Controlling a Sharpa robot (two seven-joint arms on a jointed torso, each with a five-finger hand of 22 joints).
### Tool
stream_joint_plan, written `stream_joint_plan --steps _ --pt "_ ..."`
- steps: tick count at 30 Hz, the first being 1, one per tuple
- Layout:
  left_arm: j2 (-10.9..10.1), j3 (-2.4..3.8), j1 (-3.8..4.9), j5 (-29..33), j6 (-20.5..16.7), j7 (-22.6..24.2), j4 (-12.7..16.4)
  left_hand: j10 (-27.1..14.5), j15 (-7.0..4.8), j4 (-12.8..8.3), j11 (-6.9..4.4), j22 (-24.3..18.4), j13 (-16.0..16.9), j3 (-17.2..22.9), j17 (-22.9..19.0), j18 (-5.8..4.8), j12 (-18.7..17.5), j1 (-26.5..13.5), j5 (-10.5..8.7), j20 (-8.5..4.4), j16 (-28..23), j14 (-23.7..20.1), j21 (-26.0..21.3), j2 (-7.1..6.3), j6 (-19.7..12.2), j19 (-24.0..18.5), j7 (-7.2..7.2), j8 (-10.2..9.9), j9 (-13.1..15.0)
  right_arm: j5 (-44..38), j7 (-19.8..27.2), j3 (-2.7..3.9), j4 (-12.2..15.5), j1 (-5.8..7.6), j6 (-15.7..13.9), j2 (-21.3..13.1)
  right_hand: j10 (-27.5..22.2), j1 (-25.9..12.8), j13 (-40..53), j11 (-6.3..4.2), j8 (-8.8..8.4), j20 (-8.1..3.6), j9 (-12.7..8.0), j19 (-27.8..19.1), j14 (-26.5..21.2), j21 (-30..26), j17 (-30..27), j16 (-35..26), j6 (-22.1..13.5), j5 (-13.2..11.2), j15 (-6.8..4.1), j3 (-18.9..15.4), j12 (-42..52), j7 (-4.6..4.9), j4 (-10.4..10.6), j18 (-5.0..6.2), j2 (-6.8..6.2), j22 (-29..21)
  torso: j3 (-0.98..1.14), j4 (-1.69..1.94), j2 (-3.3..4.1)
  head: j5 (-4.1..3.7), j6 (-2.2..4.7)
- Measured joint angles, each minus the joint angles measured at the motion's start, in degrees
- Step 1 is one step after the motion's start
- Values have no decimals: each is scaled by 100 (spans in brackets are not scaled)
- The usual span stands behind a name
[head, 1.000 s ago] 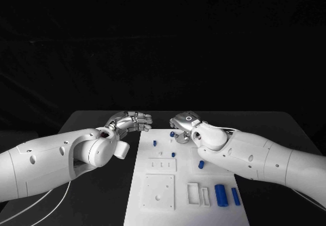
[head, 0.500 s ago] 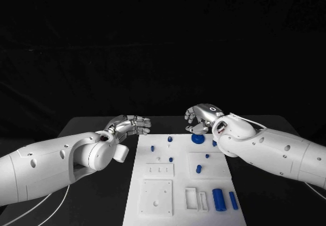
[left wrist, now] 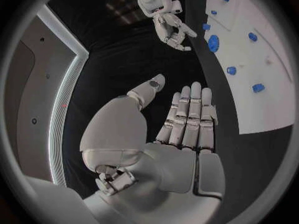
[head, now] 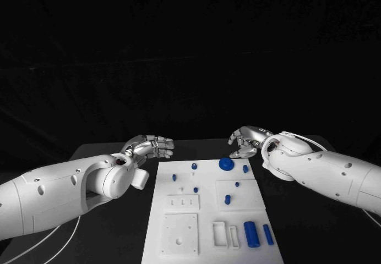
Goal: Assemble the parts on the task board
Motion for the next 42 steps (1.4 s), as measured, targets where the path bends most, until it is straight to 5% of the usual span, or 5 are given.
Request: stream_joint_plan --steps 5,7,19,32,42 --pt "7 -4 -2 0 3 2 7 0 0 0 0 0 0 0 0 0 0 0 0 0 0 0 0 0 0 0 0 0 0 32 76 -2 -263 -88 140 116 -1 -60 84 1 -26 -20 -6 -17 -19 136 173 37 -48 133 19 -98 161 47 -98 -4 60 0 29 -7 -3 -44 -6" --pt "7 -5 -3 0 4 2 11 0 0 0 0 0 0 0 0 0 0 0 0 0 0 0 0 0 0 0 0 0 -1 19 97 -5 -322 -128 173 158 -10 -60 95 10 -38 -69 -6 -28 -20 137 199 37 -54 133 20 -110 161 50 -110 -93 60 0 31 -5 -3 -52 -16" --pt "-15 -8 -6 1 9 2 81 0 0 0 0 -1 0 0 0 0 0 0 0 0 0 0 0 0 0 0 0 0 -1 -65 195 -10 -530 -271 250 333 61 -144 247 82 -50 -109 -6 9 -18 248 319 61 -92 216 20 -197 359 51 -150 -180 144 -1 63 18 31 -77 -63" --pt "-49 -7 -6 0 10 1 147 0 0 0 0 -1 0 0 0 0 0 0 0 0 0 0 0 0 0 0 0 0 -2 -94 217 -17 -727 -345 333 440 63 -196 264 82 -49 -108 3 10 -17 283 376 61 -102 245 21 -197 384 41 -150 -181 196 -2 65 24 42 -74 -102" --pt "-64 -6 -5 -1 15 -2 167 0 0 0 0 -1 0 0 0 0 0 0 0 0 0 0 0 0 0 0 0 -24 3 -9 233 -25 -857 -367 415 482 64 -384 245 80 -50 -127 17 -10 -17 315 458 61 -101 102 21 -19 384 42 139 -186 384 -3 65 25 40 -54 -123"
